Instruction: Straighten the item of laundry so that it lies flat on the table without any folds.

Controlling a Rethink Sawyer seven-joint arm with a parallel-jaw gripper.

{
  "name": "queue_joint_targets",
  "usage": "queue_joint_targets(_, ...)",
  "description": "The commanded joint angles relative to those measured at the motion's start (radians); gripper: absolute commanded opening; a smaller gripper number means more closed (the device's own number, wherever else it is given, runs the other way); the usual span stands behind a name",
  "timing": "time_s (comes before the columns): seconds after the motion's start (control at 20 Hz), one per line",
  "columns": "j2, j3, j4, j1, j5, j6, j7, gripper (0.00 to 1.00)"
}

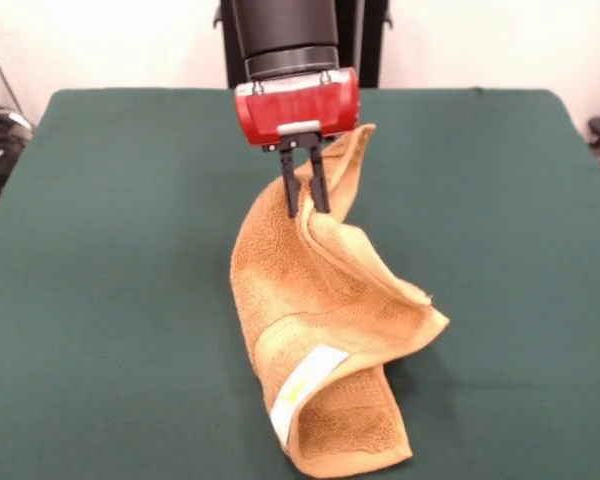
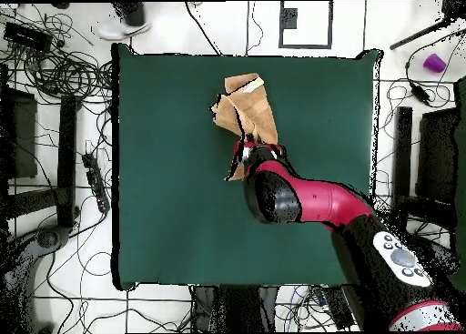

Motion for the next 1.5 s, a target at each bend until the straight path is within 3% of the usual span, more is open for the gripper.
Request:
queue_joint_targets(0.05, 0.083, 0.189, 0.078, -0.050, -0.059, 0.036, 0.055, 0.00)
queue_joint_targets(0.5, 0.042, 0.256, 0.039, -0.132, -0.043, 0.172, 0.004, 0.00)
queue_joint_targets(1.0, 0.073, 0.421, -0.065, -0.319, -0.032, 0.404, -0.163, 0.00)
queue_joint_targets(1.25, 0.222, 0.483, -0.146, -0.454, -0.059, 0.495, -0.275, 0.00)
queue_joint_targets(1.5, 0.392, 0.540, -0.203, -0.556, -0.134, 0.499, -0.386, 0.00)
